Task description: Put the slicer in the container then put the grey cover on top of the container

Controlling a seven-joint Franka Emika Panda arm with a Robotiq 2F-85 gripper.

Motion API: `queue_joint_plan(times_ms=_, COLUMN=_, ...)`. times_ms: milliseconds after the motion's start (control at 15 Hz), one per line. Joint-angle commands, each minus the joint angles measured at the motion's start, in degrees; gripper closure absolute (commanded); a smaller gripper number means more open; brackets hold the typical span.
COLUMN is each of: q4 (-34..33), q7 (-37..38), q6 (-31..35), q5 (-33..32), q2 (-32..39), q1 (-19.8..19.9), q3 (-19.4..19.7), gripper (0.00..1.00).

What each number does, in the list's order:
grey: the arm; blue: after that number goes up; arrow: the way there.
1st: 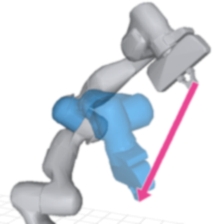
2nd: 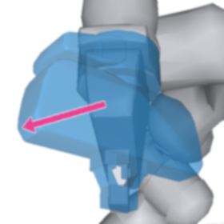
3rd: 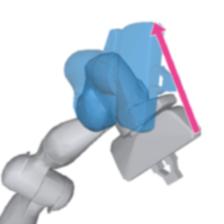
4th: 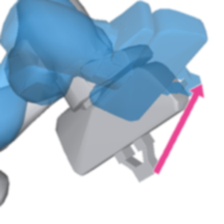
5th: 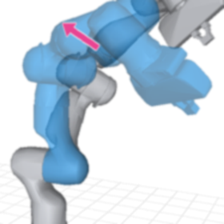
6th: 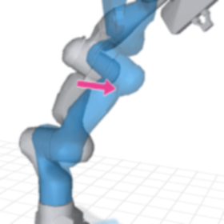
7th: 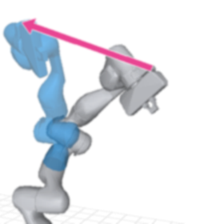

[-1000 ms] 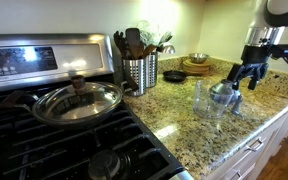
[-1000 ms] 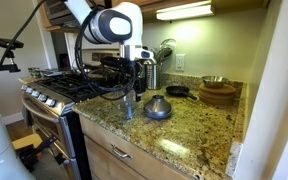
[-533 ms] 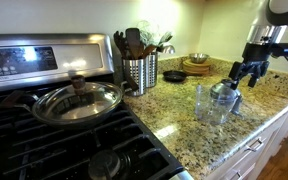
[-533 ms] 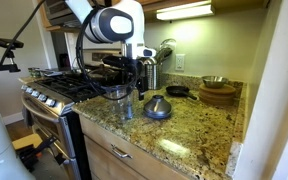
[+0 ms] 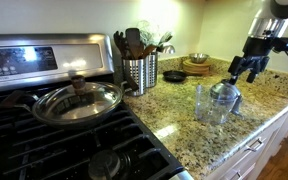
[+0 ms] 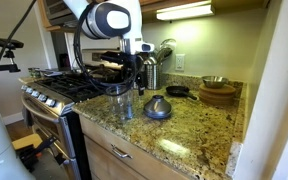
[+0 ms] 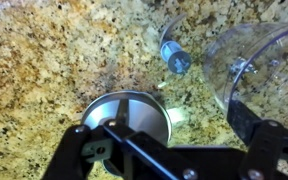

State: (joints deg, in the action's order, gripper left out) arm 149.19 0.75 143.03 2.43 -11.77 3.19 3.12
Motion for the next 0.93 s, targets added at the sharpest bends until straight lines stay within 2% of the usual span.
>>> queue_joint_plan(times_ms=0, q4=2.4, q7=0.6, q6=2.0, q5=-0.1, q2=-1.5, q1=0.4, q3=0.2, gripper=0.0)
queue_joint_plan(times_ms=867, q4=3.4, q7=-0.4, q6=2.2, q5=1.8, q2=2.8, q1=0.5, q3=1.2, gripper=0.0)
